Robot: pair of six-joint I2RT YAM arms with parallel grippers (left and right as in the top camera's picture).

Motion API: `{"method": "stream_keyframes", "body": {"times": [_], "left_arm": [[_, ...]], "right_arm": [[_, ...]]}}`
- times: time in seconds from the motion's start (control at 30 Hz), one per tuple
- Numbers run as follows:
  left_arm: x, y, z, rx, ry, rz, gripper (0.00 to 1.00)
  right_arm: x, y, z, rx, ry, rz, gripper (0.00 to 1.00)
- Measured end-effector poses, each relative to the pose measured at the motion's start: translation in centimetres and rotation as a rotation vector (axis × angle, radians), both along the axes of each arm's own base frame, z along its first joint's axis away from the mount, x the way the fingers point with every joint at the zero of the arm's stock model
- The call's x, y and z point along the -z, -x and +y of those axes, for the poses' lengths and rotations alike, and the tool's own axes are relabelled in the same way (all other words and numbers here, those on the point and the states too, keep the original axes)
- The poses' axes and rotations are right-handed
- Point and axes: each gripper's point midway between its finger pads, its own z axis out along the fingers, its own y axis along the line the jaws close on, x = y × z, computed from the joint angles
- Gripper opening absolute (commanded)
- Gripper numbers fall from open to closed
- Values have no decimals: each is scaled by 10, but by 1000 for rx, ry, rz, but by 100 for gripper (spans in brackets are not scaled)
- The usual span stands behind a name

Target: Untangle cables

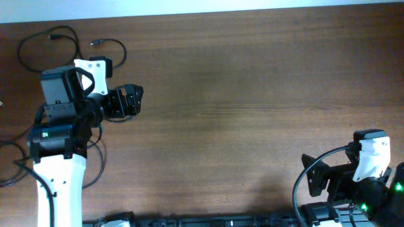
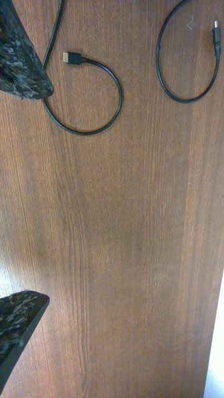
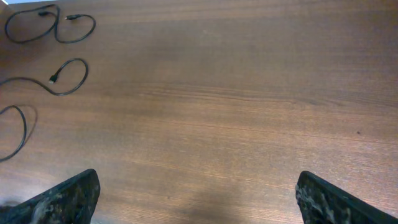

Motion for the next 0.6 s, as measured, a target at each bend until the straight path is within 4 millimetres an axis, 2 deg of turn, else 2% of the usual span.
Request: {"method": "stream_keyframes", "body": {"times": [0.6], "left_arm": [[0, 0, 0, 0, 0, 0, 99]], "right_arm": [[3, 3, 0, 0, 2, 18, 98]]}}
